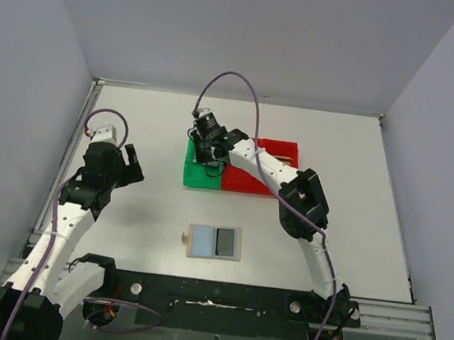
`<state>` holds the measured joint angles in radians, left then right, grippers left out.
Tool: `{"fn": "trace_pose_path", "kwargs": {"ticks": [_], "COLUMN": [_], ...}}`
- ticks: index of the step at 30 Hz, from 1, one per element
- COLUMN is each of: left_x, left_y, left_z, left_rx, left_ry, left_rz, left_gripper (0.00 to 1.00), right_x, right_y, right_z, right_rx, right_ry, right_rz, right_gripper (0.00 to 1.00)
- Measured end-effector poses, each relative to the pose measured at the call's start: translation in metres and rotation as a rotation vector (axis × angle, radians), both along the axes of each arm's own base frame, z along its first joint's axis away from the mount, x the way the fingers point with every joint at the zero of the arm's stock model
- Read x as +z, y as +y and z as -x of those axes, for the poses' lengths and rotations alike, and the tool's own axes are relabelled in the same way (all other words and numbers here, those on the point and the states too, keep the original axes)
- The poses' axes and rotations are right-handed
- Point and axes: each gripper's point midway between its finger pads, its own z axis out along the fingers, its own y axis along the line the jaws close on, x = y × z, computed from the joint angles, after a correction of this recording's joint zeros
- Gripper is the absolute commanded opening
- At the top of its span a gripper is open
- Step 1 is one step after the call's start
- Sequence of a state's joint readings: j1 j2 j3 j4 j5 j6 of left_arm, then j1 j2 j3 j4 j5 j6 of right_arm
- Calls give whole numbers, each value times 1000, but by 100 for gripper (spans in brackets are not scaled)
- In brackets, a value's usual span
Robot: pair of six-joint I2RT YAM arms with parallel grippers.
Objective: Take the credit cards out of the card holder
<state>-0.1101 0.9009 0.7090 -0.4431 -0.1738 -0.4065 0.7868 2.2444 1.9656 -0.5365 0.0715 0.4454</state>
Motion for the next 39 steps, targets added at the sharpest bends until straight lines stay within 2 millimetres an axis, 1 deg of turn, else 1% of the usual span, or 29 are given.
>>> {"fn": "trace_pose_path", "kwargs": {"ticks": [3,5,7,9,12,17,20,29,39], "left_x": [0,0,0,0,0,0,0,0,0], "left_y": [0,0,0,0,0,0,0,1,1], "left_z": [0,0,0,0,0,0,0,0,0], "left_rx": [-1,-1,0,0,0,0,0,4,2], "left_ry": [0,0,0,0,0,0,0,0,0], "left_rz": [1,2,2,2,2,2,2,3,4], "left_gripper": [78,78,78,78,78,78,78,78,78], "right_x": [-26,-40,-51,-55,-56,-46,-43,-47,-49], "right_y": [-7,-11,-13,-13,-13,-9,-7,-10,-7], "right_z": [5,8,9,9,7,-2,-5,-4,-1], "right_rx": [-24,-36,-42,-47,-56,-72,-80,-87,-81], "right_ry": [55,87,106,115,115,89,81,89,94], "right_rz": [49,77,97,108,114,103,97,112,110], "right_gripper": [8,8,8,8,9,10,10,10,10]}}
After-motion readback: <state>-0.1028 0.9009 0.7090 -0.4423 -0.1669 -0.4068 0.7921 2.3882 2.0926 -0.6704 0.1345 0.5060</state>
